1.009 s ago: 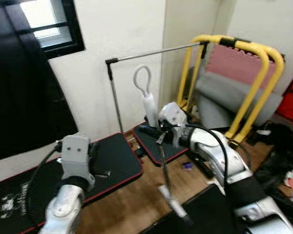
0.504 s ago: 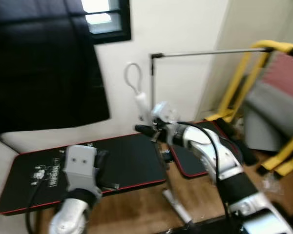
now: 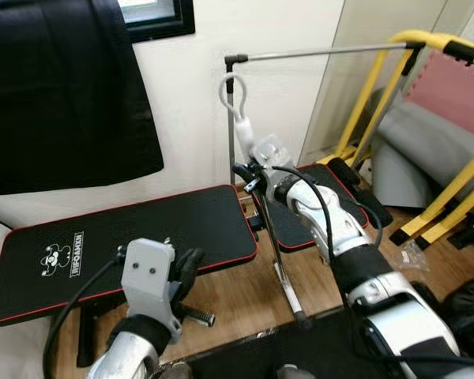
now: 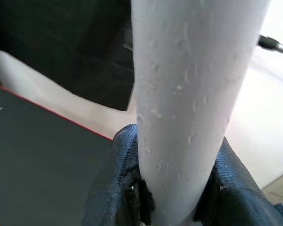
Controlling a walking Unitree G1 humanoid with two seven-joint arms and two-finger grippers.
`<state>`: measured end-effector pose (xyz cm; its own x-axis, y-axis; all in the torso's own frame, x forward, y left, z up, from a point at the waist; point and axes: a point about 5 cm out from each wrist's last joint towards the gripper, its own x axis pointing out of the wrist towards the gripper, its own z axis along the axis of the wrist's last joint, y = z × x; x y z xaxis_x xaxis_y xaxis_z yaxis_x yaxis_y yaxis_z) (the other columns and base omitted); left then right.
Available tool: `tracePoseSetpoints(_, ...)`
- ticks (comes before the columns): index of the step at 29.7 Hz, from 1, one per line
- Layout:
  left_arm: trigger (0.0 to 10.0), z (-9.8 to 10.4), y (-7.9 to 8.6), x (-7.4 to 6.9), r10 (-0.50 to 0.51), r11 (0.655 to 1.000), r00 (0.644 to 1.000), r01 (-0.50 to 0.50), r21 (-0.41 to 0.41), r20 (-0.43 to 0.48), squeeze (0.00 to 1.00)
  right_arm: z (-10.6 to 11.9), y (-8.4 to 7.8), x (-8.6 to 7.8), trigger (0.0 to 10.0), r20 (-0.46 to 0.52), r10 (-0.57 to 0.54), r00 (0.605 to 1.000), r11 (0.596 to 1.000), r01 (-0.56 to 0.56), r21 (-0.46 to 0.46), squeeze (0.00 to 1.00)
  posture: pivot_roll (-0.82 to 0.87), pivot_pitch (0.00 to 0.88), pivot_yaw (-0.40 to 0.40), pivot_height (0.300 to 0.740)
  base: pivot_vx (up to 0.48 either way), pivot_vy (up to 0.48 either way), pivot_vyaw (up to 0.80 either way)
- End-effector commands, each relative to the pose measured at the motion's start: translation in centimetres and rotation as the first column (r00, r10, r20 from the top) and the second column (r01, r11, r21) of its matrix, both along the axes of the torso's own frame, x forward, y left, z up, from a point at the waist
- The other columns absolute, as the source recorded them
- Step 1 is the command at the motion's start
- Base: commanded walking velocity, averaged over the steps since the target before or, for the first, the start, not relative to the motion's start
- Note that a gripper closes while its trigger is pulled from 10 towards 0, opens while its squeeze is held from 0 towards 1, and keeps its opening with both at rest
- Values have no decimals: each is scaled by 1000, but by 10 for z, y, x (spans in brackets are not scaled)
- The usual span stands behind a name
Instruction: Sweep floor
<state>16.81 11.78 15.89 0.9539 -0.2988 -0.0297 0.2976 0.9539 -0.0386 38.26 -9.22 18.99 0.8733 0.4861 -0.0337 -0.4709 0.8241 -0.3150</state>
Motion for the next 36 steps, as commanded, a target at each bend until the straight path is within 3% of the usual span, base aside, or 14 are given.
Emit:
tracePoseSetpoints(1,10000,2,-3,-6,-28,1000,999,28,0,-15,0,17,4,5,10000,71,-11,997,999,7,52,0,20,271,-42,740,0,0,0)
tracePoseSetpoints(12,10000,11,-6,-26,-28,999,999,27,-35,-37,0,35,19,17,10000,142,-43,989,995,30,95,0,50,332,-43,740,0,0,0)
tracePoseSetpoints(18,10000,19,-14,-41,-40,996,998,36,-77,-43,0,49,27,23,10000,233,-74,970,997,74,6,0,69,396,-62,740,0,0,0)
tracePoseSetpoints(27,10000,21,-20,-47,-40,994,998,36,-102,-37,0,71,28,28,10000,316,-129,940,991,135,5,0,78,429,-77,740,0,0,0)
tracePoseSetpoints(28,10000,21,-21,-49,-39,994,999,35,-108,-34,0,74,29,29,10000,329,-150,932,988,157,3,337,82,430,-78,740,0,0,0)
tracePoseSetpoints(29,10000,21,-21,-49,-39,994,999,35,-108,-34,0,74,29,29,10000,329,-150,932,988,157,3,337,82,430,-78,740,0,0,0)
tracePoseSetpoints(30,10000,21,-22,-50,-37,993,999,33,-111,-34,0,74,34,29,10000,335,-144,931,988,156,-7,922,81,430,-78,740,0,0,0)
tracePoseSetpoints(31,10000,21,-22,-50,-37,993,999,33,-111,-34,0,74,34,29,10000,335,-144,931,988,156,-7,922,81,430,-78,740,0,0,0)
tracePoseSetpoints(32,10000,21,-23,-51,-37,993,999,33,-114,-34,0,69,41,27,10000,328,-121,937,991,134,-18,1000,80,434,-79,740,0,0,0)
tracePoseSetpoints(36,10000,21,-23,-50,-33,993,999,29,-113,-36,0,48,49,22,10000,282,-38,959,997,56,-53,1000,67,418,-77,740,0,0,0)
